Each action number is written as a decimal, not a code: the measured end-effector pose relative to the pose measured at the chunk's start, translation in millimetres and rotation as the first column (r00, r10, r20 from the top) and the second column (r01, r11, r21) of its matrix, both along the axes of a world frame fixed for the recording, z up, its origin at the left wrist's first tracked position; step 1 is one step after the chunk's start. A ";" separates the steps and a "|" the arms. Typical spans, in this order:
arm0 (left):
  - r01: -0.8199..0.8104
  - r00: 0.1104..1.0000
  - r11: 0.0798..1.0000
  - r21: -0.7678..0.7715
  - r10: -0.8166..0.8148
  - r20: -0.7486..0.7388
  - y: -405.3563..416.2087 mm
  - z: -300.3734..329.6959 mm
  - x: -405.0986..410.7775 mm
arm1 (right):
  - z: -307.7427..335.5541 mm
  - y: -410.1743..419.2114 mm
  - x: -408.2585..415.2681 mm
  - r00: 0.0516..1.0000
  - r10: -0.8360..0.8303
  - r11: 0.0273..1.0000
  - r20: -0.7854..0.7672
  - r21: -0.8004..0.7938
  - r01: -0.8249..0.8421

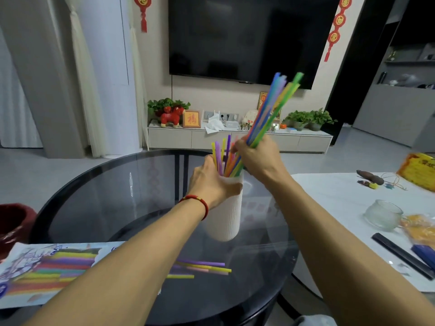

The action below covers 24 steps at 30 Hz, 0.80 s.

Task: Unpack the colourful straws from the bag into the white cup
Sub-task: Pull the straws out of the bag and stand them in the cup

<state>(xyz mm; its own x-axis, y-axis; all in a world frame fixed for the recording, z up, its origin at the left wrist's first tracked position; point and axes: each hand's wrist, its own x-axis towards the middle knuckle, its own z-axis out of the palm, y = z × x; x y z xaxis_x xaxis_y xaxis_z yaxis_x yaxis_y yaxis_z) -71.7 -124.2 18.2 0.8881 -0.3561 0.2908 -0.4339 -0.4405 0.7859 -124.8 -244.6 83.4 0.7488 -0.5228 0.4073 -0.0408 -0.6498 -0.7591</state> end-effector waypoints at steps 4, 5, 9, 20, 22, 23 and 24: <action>-0.010 1.000 0.999 0.041 0.010 0.011 9.3 -0.3 7.2 | -1.9 6.6 13.7 0.983 0.114 0.993 -0.145 0.023 -0.112; -0.012 1.000 0.999 0.053 0.012 0.004 11.6 -1.2 9.0 | -3.8 7.0 16.7 0.976 0.141 0.989 -0.164 0.058 -0.134; -0.018 1.000 0.992 0.125 0.020 -0.013 11.7 1.4 13.1 | -2.2 11.5 21.0 0.976 0.201 0.971 -0.090 0.149 -0.186; 0.086 0.994 0.981 0.176 -0.072 -0.087 34.3 -12.8 10.4 | 8.5 35.3 -7.9 0.961 0.151 0.941 0.230 -0.331 -0.068; 0.095 0.992 0.974 0.203 -0.076 -0.100 64.0 -26.7 5.8 | -0.2 37.8 -29.2 0.897 0.171 0.927 0.407 -0.374 -0.007; 0.098 0.994 0.960 0.262 -0.082 -0.071 83.9 -36.2 2.8 | -12.1 37.7 -42.1 0.873 0.195 0.916 0.448 -0.401 0.001; 0.112 0.994 0.931 0.348 -0.110 -0.024 105.2 -45.1 0.5 | -27.7 35.8 -54.8 0.871 0.230 0.898 0.435 -0.439 -0.019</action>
